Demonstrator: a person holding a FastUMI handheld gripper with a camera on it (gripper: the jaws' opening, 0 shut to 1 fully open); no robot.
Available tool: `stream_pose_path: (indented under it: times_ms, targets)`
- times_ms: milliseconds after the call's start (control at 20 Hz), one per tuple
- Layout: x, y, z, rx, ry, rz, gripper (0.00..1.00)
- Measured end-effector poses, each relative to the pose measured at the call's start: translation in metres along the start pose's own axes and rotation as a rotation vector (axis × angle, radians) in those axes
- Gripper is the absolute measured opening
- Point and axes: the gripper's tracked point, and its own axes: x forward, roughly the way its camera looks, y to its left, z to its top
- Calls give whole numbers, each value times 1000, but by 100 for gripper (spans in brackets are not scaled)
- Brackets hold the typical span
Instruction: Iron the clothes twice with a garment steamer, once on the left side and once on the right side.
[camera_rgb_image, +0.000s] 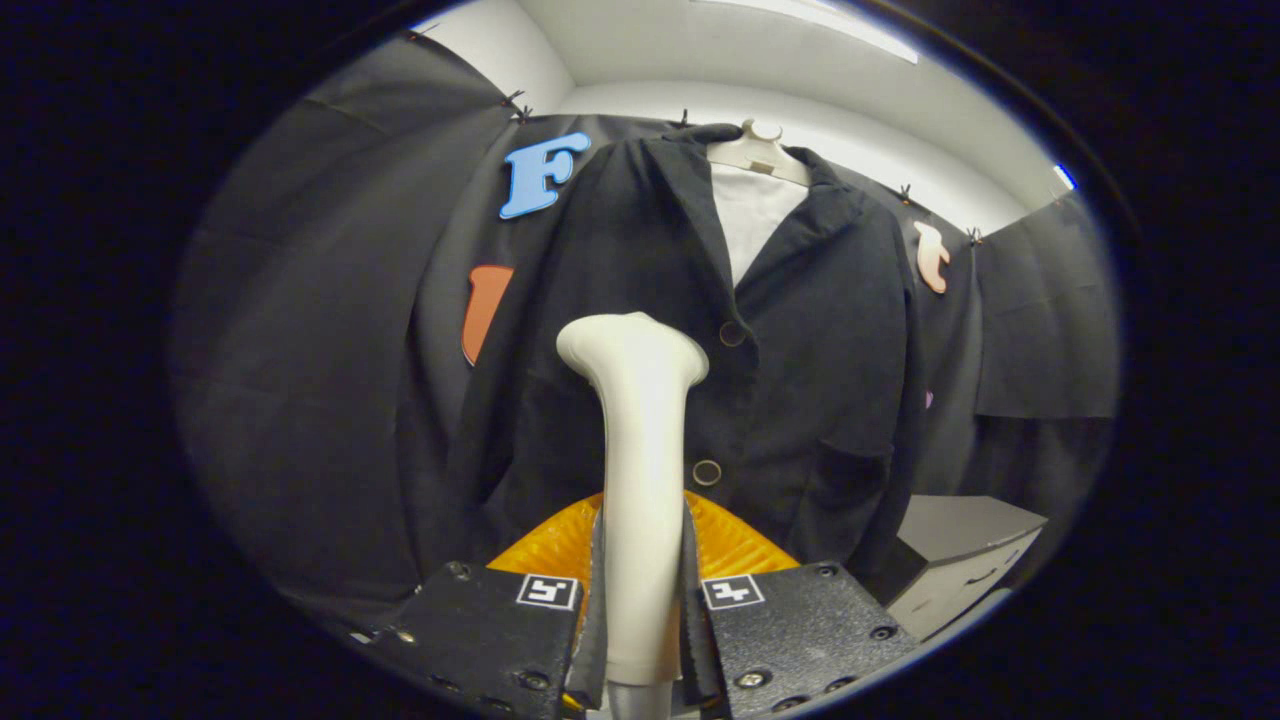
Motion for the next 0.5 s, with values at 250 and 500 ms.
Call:
stream_pose_path:
  times_ms: [250,500]
  targets:
    - [-10,3,-31,-20,62,20,32]
    - [-19,10,-59,-26,138,58,32]
